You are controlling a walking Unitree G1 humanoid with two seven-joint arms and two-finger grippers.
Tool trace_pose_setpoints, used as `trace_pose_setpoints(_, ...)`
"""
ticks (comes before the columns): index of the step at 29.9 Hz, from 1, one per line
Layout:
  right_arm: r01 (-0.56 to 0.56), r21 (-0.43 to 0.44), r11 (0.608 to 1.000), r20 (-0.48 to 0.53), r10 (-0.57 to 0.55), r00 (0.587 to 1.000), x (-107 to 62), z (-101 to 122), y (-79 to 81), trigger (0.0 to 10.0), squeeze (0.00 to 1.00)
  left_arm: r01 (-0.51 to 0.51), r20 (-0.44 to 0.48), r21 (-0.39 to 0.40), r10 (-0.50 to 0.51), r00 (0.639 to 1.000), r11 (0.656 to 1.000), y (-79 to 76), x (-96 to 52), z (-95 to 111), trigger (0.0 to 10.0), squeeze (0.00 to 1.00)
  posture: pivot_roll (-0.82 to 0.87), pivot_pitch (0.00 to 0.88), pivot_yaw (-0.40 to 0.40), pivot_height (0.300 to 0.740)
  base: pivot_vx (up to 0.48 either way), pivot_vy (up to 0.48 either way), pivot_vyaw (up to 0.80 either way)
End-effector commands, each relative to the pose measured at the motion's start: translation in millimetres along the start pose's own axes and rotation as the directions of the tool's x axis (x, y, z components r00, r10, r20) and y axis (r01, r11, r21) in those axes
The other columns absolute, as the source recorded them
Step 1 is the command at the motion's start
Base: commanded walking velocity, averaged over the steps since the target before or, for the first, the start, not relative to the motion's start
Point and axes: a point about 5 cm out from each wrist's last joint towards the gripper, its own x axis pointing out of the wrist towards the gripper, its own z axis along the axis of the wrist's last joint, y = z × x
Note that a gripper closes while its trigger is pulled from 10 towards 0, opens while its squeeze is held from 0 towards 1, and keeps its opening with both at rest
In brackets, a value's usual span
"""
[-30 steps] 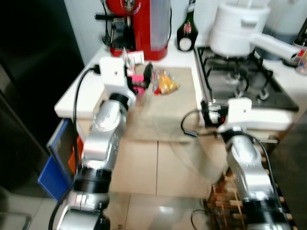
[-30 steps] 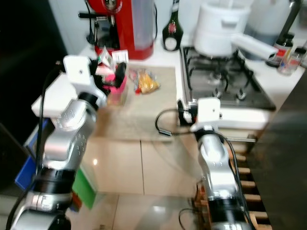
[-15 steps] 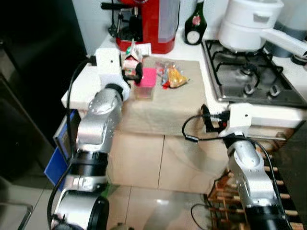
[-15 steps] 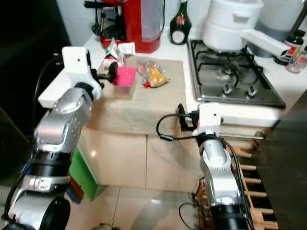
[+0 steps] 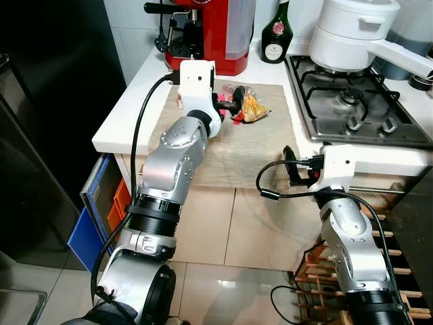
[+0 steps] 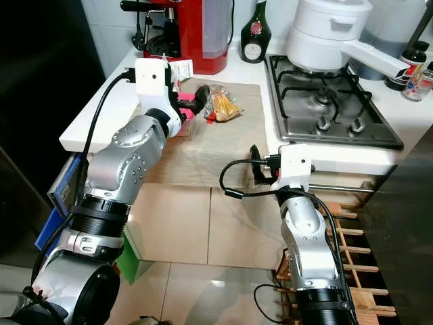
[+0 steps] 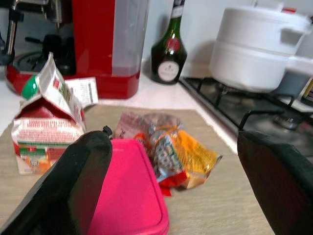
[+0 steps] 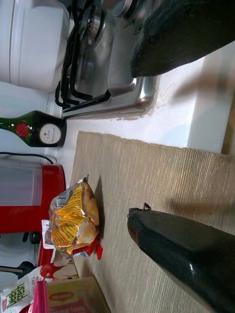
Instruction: Restocking fridge
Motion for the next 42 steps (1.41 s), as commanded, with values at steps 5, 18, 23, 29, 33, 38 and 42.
trace_pose_setpoints(5, 0.013, -0.010, 1.000, 0.009, -0.013, 1.000, 1.3, 3, -1.1, 10.0, 0.00, 0.017, 0.031, 0.063, -0.019, 0.999, 0.998, -14.2, 0.2, 5, 10.0, 0.00, -0.15, 0.000, 0.024, 0.740, 0.000, 0.000, 0.00)
trace_pose_setpoints(18, 0.002, -0.008, 1.000, 0.006, -0.002, 1.000, 1.6, 1, 1.9, 10.0, 0.00, -0.013, 0.234, 0.024, 0.007, 0.972, 1.000, -12.1, -8.4, 32, 10.0, 0.00, -0.15, 0.000, 0.025, 0.740, 0.000, -0.229, 0.00)
trace_pose_setpoints(23, -0.002, -0.012, 1.000, 0.004, 0.002, 1.000, 1.2, 0, 2.2, 10.0, 0.00, -0.052, 0.242, 0.042, 0.041, 0.969, 0.998, -5.7, -8.5, 33, 10.0, 0.00, -0.15, 0.000, 0.023, 0.740, 0.000, 0.000, 0.00)
trace_pose_setpoints(29, -0.003, -0.015, 1.000, 0.001, 0.003, 1.000, 1.0, -1, 2.0, 10.0, 0.00, -0.122, 0.185, 0.095, 0.103, 0.977, 0.988, 3.3, -6.5, 24, 10.0, 0.00, -0.14, 0.000, 0.022, 0.740, 0.000, 0.000, 0.00)
trace_pose_setpoints(33, -0.009, -0.015, 1.000, -0.005, 0.009, 1.000, 0.5, -3, 3.0, 10.0, 0.00, -0.197, 0.148, 0.142, 0.176, 0.973, 0.970, 17.8, -4.5, 17, 10.0, 0.00, -0.14, 0.000, 0.021, 0.740, 0.000, 0.000, 0.00)
trace_pose_setpoints(38, -0.010, -0.014, 1.000, -0.007, 0.010, 1.000, 0.0, -3, 3.3, 10.0, 0.00, -0.210, 0.135, 0.160, 0.189, 0.973, 0.965, 22.9, -3.3, 14, 10.0, 0.00, -0.14, 0.000, 0.021, 0.740, 0.000, 0.000, 0.00)
trace_pose_setpoints(42, -0.012, -0.015, 1.000, -0.008, 0.012, 1.000, -0.5, -4, 3.6, 10.0, 0.00, -0.202, 0.098, 0.168, 0.188, 0.977, 0.965, 23.4, -2.6, 7, 10.0, 0.00, -0.14, 0.000, 0.019, 0.740, 0.000, 0.000, 0.00)
